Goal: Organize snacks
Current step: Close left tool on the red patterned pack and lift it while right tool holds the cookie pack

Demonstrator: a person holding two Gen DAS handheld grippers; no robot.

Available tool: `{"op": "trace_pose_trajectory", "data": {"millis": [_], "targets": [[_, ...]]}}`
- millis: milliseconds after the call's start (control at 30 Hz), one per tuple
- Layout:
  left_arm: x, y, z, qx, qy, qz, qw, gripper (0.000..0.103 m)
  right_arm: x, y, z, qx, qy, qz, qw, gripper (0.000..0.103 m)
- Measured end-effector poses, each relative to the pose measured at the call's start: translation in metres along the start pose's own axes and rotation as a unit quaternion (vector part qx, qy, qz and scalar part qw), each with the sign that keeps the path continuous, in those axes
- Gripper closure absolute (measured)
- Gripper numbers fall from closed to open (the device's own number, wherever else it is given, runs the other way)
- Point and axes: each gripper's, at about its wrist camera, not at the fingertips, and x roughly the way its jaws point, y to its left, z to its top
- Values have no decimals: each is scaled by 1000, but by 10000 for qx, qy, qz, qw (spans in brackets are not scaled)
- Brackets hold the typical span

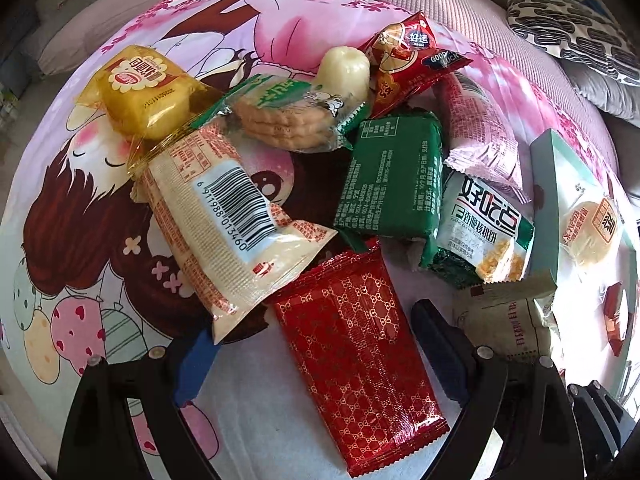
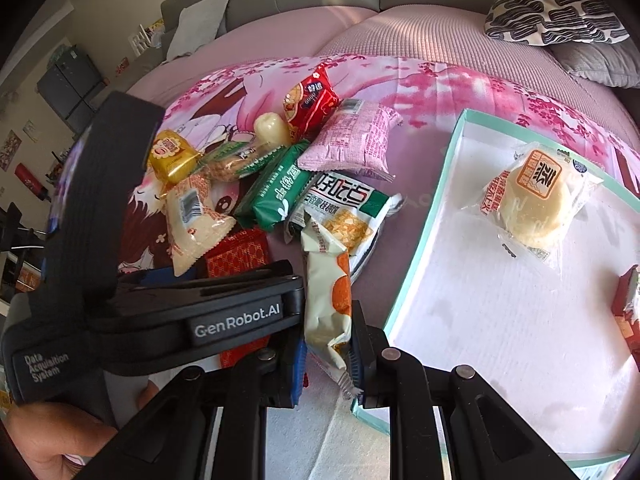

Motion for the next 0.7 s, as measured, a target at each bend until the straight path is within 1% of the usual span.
{"op": "trace_pose_trajectory", "data": {"millis": [67, 100, 233, 400, 467, 533, 567, 633, 700], "targets": [[0, 2, 0, 27, -25, -102, 9999, 11, -1, 0, 0, -6, -3, -1, 10000, 83], [2, 10, -1, 61, -35, -149, 9999, 11, -1, -1, -1, -1, 1, -6, 10000, 83], [0, 20, -8, 188, -117, -247, 9994, 11, -1, -2, -1, 16, 15, 13, 10000, 83], [-2, 27, -15, 339, -168, -273, 9989, 11, -2, -4, -1, 63, 34, 41, 10000, 83], [-4, 26, -18, 402, -193, -166, 9989, 16, -2, -4, -1, 70, 41, 38, 10000, 83], [-6, 24, -19, 490, -222, -41, 9985, 26, -2, -4, -2, 71, 42, 37, 10000, 83], [-6, 22, -19, 521, -248, -23, 9983, 29, -2, -4, -2, 73, 41, 38, 10000, 83], [-6, 19, -21, 553, -283, -43, 9981, 41, -2, -4, -2, 72, 40, 37, 10000, 83], [-12, 17, -22, 540, -312, -96, 9980, 45, -2, -4, -2, 68, 40, 37, 10000, 83]]}}
